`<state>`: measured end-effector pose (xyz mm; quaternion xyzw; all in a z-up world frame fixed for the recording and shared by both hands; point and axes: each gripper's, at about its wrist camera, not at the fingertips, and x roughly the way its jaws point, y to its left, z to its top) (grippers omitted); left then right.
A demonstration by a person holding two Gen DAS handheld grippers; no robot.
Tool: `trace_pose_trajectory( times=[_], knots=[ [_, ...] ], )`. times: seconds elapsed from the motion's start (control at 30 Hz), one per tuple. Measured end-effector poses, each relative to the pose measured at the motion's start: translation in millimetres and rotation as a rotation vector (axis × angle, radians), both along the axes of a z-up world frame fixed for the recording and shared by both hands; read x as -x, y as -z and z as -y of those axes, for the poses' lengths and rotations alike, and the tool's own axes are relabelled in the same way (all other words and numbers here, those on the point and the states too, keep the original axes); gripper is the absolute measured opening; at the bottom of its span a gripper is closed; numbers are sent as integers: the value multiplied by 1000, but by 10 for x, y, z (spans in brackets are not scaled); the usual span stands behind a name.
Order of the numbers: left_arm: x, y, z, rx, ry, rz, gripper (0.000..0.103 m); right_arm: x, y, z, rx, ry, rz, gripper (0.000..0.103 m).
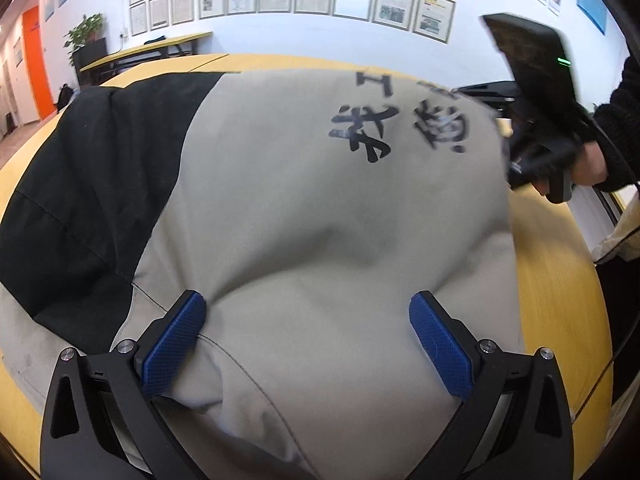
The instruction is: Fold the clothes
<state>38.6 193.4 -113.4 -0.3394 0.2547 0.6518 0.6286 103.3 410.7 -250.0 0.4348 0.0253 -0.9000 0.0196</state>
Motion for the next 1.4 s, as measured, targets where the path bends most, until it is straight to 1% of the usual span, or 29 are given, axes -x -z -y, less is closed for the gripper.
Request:
trace_pose_trajectory(
  times=[0.03, 0.13, 0.17, 0.23, 0.33, 0.37, 0.43, 0.5, 0.53, 0.6, 0.63, 0.7, 0.77, 0.83, 0.87, 0.9, 0.97, 1.0, 1.03, 1.1, 1.17, 1.2, 1.27, 1.3, 1.33, 1.4],
  knots=[
    [-25, -4, -19, 2, 18, -1, 103, -28, 21, -61, 10, 20, 14, 61],
    [-16, -22, -31, 3, 28, 0, 103, -37, 14, -145, 12, -12, 39, 63],
    [-15, -31, -30, 2, 26, -1, 103, -12, 17, -175, 41, -27, 56, 64],
    [-16, -51, -30, 0, 20, -6, 103, 11, 6, -243, 80, -60, 97, 72],
    [-33, -115, -10, 10, 9, -19, 103, -151, -202, -216, 13, -215, 118, 72],
    [-43, -162, 12, 19, 6, -20, 103, -246, -300, -192, -23, -269, 121, 72],
    [-62, -272, 78, 32, -3, -14, 103, -400, -593, -144, -58, -357, 102, 72],
    [-101, -437, 229, 15, -35, -9, 103, -443, -1027, -161, 2, -395, 24, 72],
    [-122, -524, 309, 4, -52, -8, 103, -393, -1206, -117, 33, -421, -26, 76],
    [-154, -695, 527, -24, -124, -2, 103, -192, -1376, 90, 77, -524, -91, 80],
    [-168, -780, 641, -40, -164, 1, 103, -9, -1344, 291, 77, -601, -99, 80],
    [-318, -829, 1249, -52, -254, 6, 103, 359, -1100, 643, 72, -657, -55, 80],
    [-368, -850, 1604, -56, -340, 14, 103, 681, -671, 1013, 118, -707, 85, 73],
    [-458, -871, 1875, -54, -415, 22, 103, 749, -212, 1344, 134, -730, 239, 72],
    [-547, -858, 1980, -48, -442, 26, 103, 710, -136, 1419, 137, -717, 217, 73],
    [-575, -828, 2029, -46, -467, 31, 103, 668, -67, 1490, 140, -704, 190, 76],
    [-595, -773, 2094, -46, -510, 42, 103, 613, -82, 1537, 204, -688, 169, 77],
    [-590, -743, 2088, -48, -523, 49, 103, 559, -92, 1583, 212, -703, 159, 77],
    [-576, -706, 2064, -50, -535, 56, 103, 472, -96, 1653, 190, -736, 140, 76],
    [-542, -670, 1927, -48, -490, 32, 103, 341, -104, 1728, 136, -783, 110, 77],
    [-508, -640, 1777, -46, -435, 2, 103, 251, -197, 1721, 92, -790, 78, 76],
    [-491, -626, 1701, -45, -407, -12, 103, 178, -276, 1703, 65, -800, 48, 76],
    [-443, -609, 1576, -42, -340, -52, 103, -65, -424, 1686, -19, -857, -42, 77],
    [-382, -596, 1517, -41, -299, -76, 103, -201, -432, 1707, -79, -908, -64, 82],
    [-280, -530, 1433, -39, -260, -81, 103, -339, -437, 1730, -141, -959, -85, 86],
    [-54, -363, 1250, -33, -185, -81, 103, -594, -409, 1751, -250, -1051, -111, 89]
  ],
)
